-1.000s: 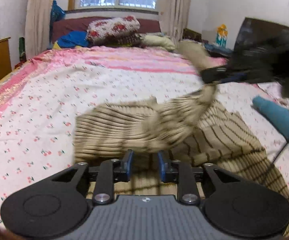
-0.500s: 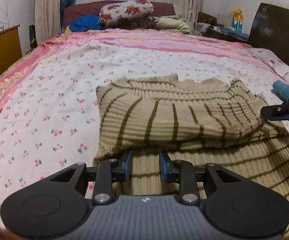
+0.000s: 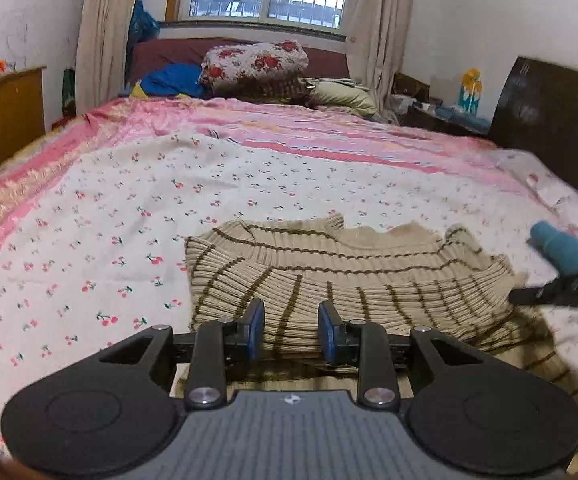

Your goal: Fold small clothes

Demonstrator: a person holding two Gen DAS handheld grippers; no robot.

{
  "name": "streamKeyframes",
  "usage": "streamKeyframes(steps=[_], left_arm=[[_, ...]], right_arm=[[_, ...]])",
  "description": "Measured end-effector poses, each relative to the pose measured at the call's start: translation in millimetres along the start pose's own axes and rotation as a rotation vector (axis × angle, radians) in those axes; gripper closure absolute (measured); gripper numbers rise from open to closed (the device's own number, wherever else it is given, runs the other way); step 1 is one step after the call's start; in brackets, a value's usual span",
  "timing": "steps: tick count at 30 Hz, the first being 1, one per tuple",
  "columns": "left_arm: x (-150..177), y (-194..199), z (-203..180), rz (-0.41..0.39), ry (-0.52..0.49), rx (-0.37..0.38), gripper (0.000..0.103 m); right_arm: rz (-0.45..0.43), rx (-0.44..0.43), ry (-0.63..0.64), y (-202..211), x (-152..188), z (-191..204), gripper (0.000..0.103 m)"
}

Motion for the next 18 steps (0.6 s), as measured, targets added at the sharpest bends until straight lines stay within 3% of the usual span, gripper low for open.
streamKeyframes(steps=[3,6,12,18], left_arm=[[8,3,3,0.046,-0.027,-0.022,0.068],[19,4,10,0.094,-0.043,-0.063,0.068],[-5,19,4,-0.003,-0.045,-0.032,0.067],[-13,-19,0,0.056,-0.076,-0.049,0.067]], right_arm=[[0.008,0.056,0.037,-7,4,-5,0.097],[0.006,0.053,0.036,-8,7,-8,0.097],[-0.023,0.078,0.057,6,3,-12,0.089],[-0.105,0.069,0.092,25,-11,1,0.089]])
Point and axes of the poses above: each gripper's, at about its wrist camera, not at the fingertips, and y roughly against the way its jaws point, z to its left, x to its underside, the point moved 7 cm from there along -y, roughly the way its jaws point, and after that the axes turned 14 degrees about x, right-handed, at the moved point
